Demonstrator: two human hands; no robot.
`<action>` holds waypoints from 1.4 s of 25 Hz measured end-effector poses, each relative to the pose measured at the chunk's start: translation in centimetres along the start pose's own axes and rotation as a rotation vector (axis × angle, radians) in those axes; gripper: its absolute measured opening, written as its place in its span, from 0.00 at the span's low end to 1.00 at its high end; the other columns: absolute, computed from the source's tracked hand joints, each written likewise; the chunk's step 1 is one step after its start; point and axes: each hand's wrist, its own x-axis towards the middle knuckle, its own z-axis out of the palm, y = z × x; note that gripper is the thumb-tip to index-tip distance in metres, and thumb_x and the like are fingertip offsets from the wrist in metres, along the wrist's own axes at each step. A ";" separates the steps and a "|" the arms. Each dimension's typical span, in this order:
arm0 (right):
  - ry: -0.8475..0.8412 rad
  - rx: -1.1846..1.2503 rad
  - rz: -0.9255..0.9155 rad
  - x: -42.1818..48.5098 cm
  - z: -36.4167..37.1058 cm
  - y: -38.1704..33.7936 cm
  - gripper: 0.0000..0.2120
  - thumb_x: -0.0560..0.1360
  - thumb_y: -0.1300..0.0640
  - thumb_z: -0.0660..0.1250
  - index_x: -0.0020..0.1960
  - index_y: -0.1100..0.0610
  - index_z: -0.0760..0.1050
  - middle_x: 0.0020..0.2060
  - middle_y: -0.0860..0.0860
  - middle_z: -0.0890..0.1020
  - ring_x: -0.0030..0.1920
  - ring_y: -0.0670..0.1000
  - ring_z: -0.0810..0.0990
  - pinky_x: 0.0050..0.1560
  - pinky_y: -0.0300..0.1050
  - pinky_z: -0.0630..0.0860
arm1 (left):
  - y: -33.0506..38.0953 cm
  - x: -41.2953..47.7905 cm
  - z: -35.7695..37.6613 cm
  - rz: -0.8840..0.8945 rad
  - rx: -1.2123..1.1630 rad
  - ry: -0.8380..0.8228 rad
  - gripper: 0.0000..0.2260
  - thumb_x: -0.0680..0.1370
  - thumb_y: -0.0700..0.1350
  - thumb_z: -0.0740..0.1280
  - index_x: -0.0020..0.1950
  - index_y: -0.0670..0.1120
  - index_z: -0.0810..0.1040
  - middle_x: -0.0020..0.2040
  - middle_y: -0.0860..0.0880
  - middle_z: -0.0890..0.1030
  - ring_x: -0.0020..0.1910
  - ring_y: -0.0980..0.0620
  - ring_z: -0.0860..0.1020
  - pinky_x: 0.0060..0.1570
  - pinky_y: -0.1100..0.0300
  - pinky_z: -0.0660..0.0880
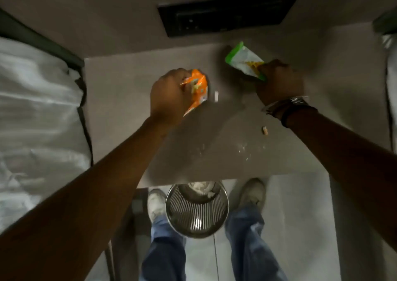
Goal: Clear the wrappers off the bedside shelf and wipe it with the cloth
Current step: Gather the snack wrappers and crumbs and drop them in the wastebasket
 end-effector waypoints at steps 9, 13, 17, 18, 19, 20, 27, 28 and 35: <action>-0.553 0.503 0.318 -29.4 4.7 -11.2 0.12 0.72 0.48 0.58 0.30 0.48 0.66 0.24 0.42 0.69 0.27 0.47 0.72 0.30 0.35 0.63 | -2.6 -30.0 -0.5 -0.734 -0.433 -0.383 0.10 0.80 0.57 0.62 0.50 0.55 0.80 0.43 0.51 0.85 0.43 0.52 0.84 0.50 0.48 0.83; -0.761 0.524 0.569 -29.7 10.9 -10.5 0.14 0.75 0.51 0.64 0.32 0.47 0.68 0.28 0.44 0.73 0.33 0.48 0.75 0.37 0.43 0.74 | -4.7 -28.8 3.5 -0.807 -0.417 -0.409 0.11 0.81 0.53 0.62 0.56 0.50 0.80 0.43 0.55 0.83 0.43 0.57 0.82 0.47 0.58 0.81; -0.796 0.406 0.417 -24.8 10.9 -9.0 0.23 0.70 0.35 0.65 0.50 0.54 0.77 0.41 0.51 0.81 0.41 0.53 0.79 0.43 0.46 0.75 | -4.0 -25.5 5.1 -0.661 -0.328 -0.360 0.12 0.80 0.53 0.62 0.54 0.48 0.80 0.48 0.52 0.85 0.43 0.57 0.78 0.39 0.70 0.68; -0.780 0.298 0.322 -23.5 9.6 -8.5 0.24 0.69 0.33 0.63 0.50 0.52 0.77 0.40 0.50 0.81 0.39 0.52 0.78 0.41 0.44 0.72 | -3.5 -25.4 4.7 -0.623 -0.287 -0.325 0.10 0.80 0.52 0.62 0.55 0.49 0.80 0.51 0.51 0.84 0.46 0.57 0.79 0.40 0.70 0.68; -0.750 0.229 0.247 -22.1 8.2 -7.8 0.22 0.69 0.34 0.62 0.50 0.51 0.78 0.40 0.50 0.82 0.39 0.53 0.79 0.41 0.43 0.71 | -2.8 -25.4 4.2 -0.555 -0.240 -0.284 0.09 0.80 0.52 0.62 0.55 0.50 0.79 0.52 0.52 0.83 0.48 0.56 0.80 0.43 0.69 0.70; -0.692 0.207 0.197 -20.7 6.7 -6.9 0.19 0.70 0.37 0.62 0.48 0.50 0.79 0.41 0.51 0.83 0.40 0.54 0.81 0.40 0.43 0.71 | -2.0 -25.2 3.7 -0.448 -0.205 -0.215 0.09 0.79 0.51 0.62 0.55 0.51 0.78 0.52 0.52 0.83 0.49 0.55 0.80 0.45 0.66 0.73; 0.031 0.072 0.318 -11.8 1.4 -0.8 0.14 0.71 0.52 0.65 0.53 0.58 0.77 0.52 0.58 0.78 0.46 0.62 0.80 0.43 0.56 0.80 | 2.6 -9.1 3.5 -0.065 -0.125 0.321 0.12 0.75 0.50 0.69 0.54 0.45 0.82 0.49 0.43 0.81 0.48 0.44 0.78 0.45 0.54 0.75; -0.036 0.059 0.375 -11.2 1.9 -0.2 0.14 0.72 0.53 0.65 0.54 0.60 0.77 0.54 0.60 0.77 0.48 0.64 0.79 0.45 0.56 0.79 | 3.6 -6.6 3.7 -0.145 -0.143 0.294 0.14 0.74 0.52 0.70 0.55 0.45 0.82 0.51 0.43 0.80 0.50 0.44 0.77 0.46 0.53 0.76; -0.079 0.055 0.311 -10.8 5.3 0.1 0.06 0.70 0.63 0.63 0.42 0.66 0.76 0.46 0.64 0.77 0.40 0.67 0.79 0.37 0.54 0.76 | 7.1 0.3 6.1 -0.341 0.055 -0.088 0.11 0.75 0.46 0.68 0.56 0.43 0.80 0.57 0.42 0.81 0.58 0.41 0.77 0.56 0.49 0.74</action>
